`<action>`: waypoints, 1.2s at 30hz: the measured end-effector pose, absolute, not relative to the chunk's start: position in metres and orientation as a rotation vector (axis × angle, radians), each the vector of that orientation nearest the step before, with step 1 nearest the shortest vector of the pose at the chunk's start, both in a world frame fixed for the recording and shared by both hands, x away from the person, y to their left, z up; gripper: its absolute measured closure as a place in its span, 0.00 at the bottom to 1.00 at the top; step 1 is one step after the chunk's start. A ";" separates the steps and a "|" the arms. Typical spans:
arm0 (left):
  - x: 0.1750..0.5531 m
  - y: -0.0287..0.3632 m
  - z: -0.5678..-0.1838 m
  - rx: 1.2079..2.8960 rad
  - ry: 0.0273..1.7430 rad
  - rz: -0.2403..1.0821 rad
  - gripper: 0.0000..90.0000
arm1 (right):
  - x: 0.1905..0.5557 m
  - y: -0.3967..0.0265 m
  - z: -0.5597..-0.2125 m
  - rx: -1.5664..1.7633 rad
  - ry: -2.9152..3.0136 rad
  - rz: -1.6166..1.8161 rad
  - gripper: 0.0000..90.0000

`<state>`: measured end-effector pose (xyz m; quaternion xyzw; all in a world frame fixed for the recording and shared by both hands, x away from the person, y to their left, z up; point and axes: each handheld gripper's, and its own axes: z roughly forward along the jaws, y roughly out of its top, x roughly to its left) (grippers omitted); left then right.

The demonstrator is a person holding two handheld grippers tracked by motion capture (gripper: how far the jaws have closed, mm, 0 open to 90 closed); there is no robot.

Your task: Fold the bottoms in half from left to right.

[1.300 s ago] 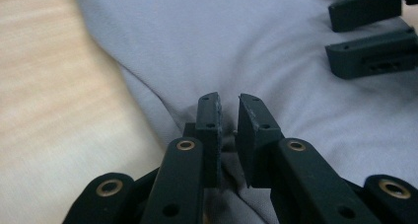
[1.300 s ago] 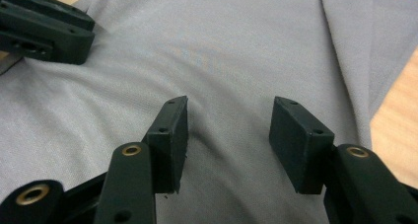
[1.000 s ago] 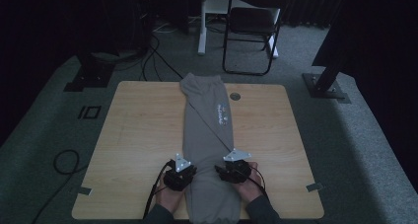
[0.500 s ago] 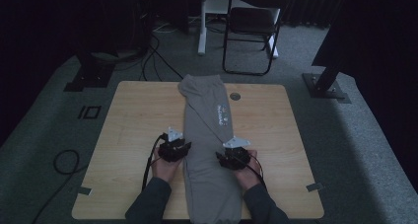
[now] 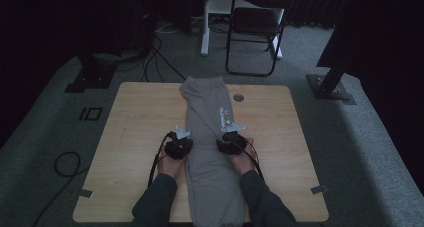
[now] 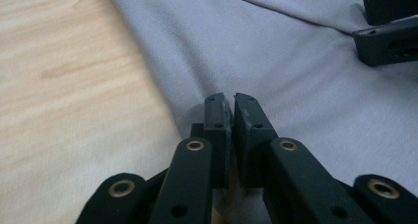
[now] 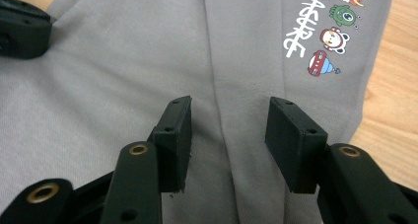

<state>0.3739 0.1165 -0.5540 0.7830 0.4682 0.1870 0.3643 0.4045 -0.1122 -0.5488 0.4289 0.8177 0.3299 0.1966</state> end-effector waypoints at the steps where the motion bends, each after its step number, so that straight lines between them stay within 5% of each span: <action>1: 0.366 0.120 -0.554 2.003 1.216 0.453 0.96 | 0.398 -0.114 -0.549 1.186 2.308 0.938 0.58; 10: 0.313 0.134 -0.555 2.025 1.182 0.467 0.95 | 0.361 -0.115 -0.549 1.108 2.381 0.974 0.60; 20: 0.302 0.148 -0.555 1.995 1.232 0.482 0.95 | 0.368 -0.135 -0.548 1.244 2.269 0.920 0.71; 25: 0.302 0.147 -0.553 1.990 1.212 0.481 0.82 | 0.366 -0.143 -0.546 1.291 2.231 0.898 0.80; 28: 0.306 0.147 -0.551 1.987 1.177 0.492 0.74 | 0.367 -0.144 -0.540 1.287 2.211 0.937 0.80; 36: 0.340 0.150 -0.545 1.948 1.213 0.526 0.74 | 0.377 -0.100 -0.522 1.065 2.305 1.051 0.69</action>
